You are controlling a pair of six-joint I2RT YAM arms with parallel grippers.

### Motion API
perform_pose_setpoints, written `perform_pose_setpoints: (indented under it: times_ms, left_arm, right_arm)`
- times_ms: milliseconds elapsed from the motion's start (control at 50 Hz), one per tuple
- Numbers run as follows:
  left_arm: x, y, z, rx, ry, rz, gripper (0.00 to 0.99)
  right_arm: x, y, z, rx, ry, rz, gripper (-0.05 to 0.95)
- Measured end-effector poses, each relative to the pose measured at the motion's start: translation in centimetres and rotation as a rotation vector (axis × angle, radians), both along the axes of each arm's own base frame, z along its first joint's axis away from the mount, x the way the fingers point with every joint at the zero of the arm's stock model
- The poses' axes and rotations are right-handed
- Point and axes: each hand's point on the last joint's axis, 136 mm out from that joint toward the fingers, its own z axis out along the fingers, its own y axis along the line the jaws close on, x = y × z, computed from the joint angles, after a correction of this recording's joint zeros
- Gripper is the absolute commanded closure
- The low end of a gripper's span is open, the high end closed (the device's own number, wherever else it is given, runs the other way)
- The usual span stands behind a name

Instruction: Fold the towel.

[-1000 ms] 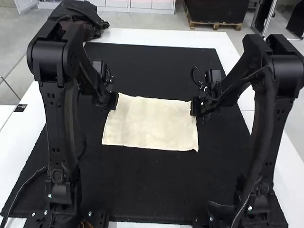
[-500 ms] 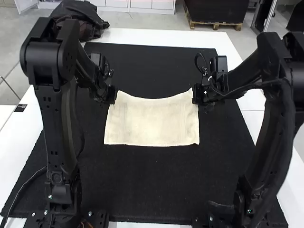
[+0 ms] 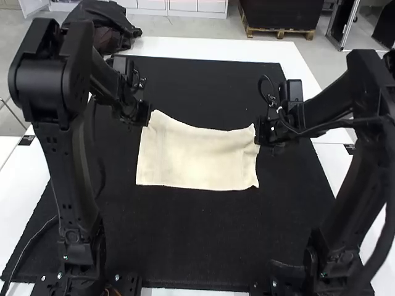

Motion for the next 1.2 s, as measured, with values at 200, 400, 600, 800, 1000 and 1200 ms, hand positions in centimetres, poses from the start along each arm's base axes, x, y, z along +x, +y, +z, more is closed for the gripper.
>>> perform_pose_setpoints:
  times_ms: [200, 400, 600, 800, 1000, 1200]
  left_arm:
    - [-2.2, -0.1, -0.6, -0.01, 0.024, -0.007, 0.969]
    - [-3.7, 0.4, -1.0, -0.018, 0.043, 0.006, 0.969]
    - [-4.6, 0.4, -0.4, -0.02, 0.035, 0.005, 0.969]
    - [-5.5, 0.4, -0.4, -0.02, 0.04, 0.005, 0.969]
    - [-6.7, 0.3, -0.5, -0.02, 0.045, 0.005, 0.969]
    - [-8.0, 0.4, -0.8, -0.02, 0.054, 0.009, 0.969]
  right_arm:
    - [-1.4, -0.7, 0.4, 0.007, 0.001, -0.001, 0.92]
    - [-2.8, -0.5, 0.3, 0.022, 0.02, 0.022, 0.92]
    - [-3.9, -0.4, -0.4, 0.026, 0.053, 0.032, 0.92]
    - [-5.3, -0.4, -1.5, 0.02, 0.089, 0.047, 0.92]
    - [-6.2, -0.4, -1.4, 0.02, 0.091, 0.056, 0.92]
    - [-6.8, -0.4, -1.2, 0.019, 0.094, 0.068, 0.92]
